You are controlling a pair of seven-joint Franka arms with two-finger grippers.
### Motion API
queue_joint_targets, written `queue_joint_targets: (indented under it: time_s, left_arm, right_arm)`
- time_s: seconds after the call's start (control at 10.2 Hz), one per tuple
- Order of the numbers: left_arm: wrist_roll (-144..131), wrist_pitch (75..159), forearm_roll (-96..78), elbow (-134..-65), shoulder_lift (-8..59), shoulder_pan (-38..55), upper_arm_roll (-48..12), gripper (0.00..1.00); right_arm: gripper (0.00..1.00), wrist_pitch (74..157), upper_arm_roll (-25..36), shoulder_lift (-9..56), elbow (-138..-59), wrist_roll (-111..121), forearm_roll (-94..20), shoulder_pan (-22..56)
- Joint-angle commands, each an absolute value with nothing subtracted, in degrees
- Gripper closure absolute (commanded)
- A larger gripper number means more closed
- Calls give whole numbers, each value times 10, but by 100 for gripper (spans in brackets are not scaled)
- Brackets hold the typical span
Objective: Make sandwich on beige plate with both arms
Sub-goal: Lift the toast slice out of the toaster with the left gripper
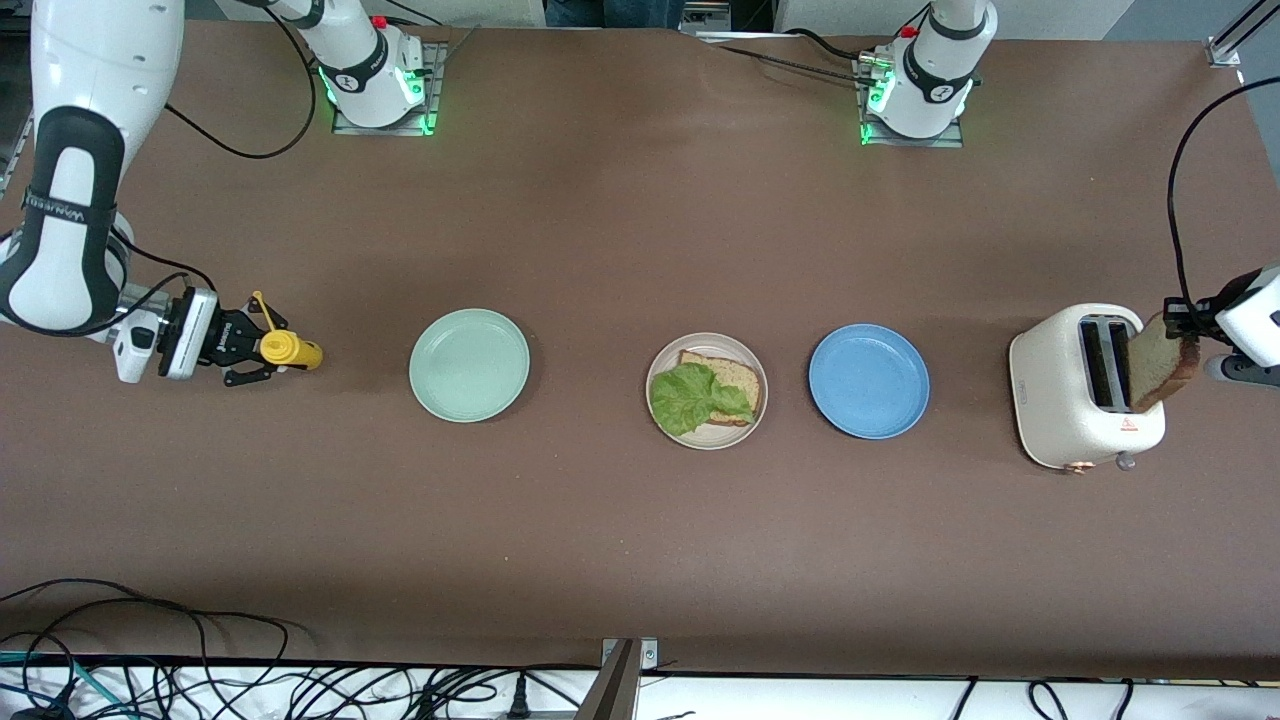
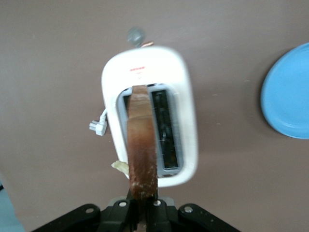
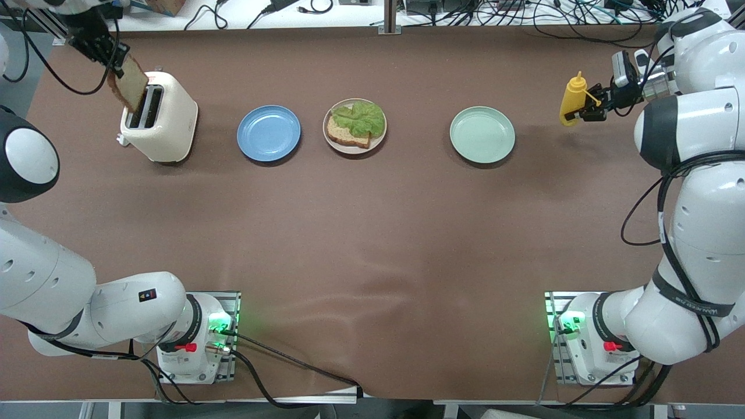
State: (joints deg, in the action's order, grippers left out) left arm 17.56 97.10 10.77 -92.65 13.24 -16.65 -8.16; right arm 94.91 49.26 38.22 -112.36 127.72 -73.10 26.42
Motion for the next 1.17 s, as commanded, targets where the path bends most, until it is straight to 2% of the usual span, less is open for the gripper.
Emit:
queue_joint_targets:
  time_s: [0.0,0.29,0.68,0.78,0.98,1.07]
  left_arm:
    - [182,912,116,-873,133,-163,-136,100]
    - [177,910,113,-873,138,-147,-224,100]
    - [56,912,-79,-872,182,-72,-229,100]
    - [37,916,-113,-872,204,-53,-229,100]
    - [35,924,-204,-869,258,-38,-229,100]
    - [36,947,-241,-868,282,-38,-229,100]
  right_arm:
    - [100,933,453,387,-1111,1316,-753,226]
    - [100,926,440,418,-1109,1385,-786,212]
    - [100,906,432,425,-1109,1387,-786,187]
    - [96,905,425,431,-1109,1389,-787,183]
    - [95,906,412,436,-1109,1394,-795,177]
    - [90,906,411,438,-1109,1398,-802,175]
